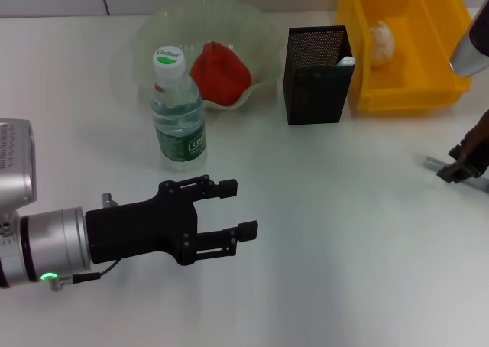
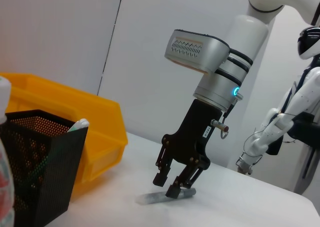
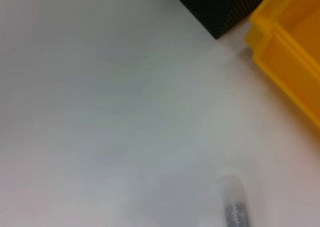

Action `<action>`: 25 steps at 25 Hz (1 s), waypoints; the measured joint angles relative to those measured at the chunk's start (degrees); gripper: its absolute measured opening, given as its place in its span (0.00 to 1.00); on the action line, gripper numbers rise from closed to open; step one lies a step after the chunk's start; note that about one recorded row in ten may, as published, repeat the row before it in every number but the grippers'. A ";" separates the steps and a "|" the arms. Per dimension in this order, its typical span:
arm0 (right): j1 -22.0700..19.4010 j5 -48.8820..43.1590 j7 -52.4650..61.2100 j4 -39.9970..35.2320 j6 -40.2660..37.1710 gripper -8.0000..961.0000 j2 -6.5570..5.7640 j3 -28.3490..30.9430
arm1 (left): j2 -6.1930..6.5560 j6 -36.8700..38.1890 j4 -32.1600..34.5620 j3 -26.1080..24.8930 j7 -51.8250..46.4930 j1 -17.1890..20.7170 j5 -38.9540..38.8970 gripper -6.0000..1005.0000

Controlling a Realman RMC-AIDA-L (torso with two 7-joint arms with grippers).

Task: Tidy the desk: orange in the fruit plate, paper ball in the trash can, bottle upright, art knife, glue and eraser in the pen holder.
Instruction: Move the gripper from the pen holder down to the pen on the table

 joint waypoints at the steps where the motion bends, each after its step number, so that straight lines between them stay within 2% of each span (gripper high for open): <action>1: 0.00 -0.07 0.00 0.19 0.45 0.55 0.05 0.00 | -0.05 -0.19 0.00 0.00 -0.02 0.00 0.02 0.75; 2: 0.00 -0.20 0.00 0.35 1.03 0.54 0.21 0.00 | -0.07 -0.26 0.00 0.00 -0.04 0.01 0.04 0.75; 7: 0.00 -0.48 -0.03 1.51 2.98 0.37 0.74 0.01 | -0.21 -0.31 0.00 0.13 -0.11 -0.06 0.12 0.75; 12: 0.15 -0.49 -0.11 3.25 4.73 0.29 0.80 -0.22 | -0.31 -0.31 0.00 0.19 -0.11 -0.06 0.13 0.75; 19: 0.18 -0.49 -0.15 3.54 5.00 0.28 0.91 -0.13 | -0.33 -0.31 0.00 0.25 -0.11 -0.05 0.07 0.75; 25: 0.14 -0.41 -0.16 3.20 4.38 0.17 0.80 0.30 | -0.33 -0.30 0.00 0.17 -0.14 -0.05 -0.03 0.75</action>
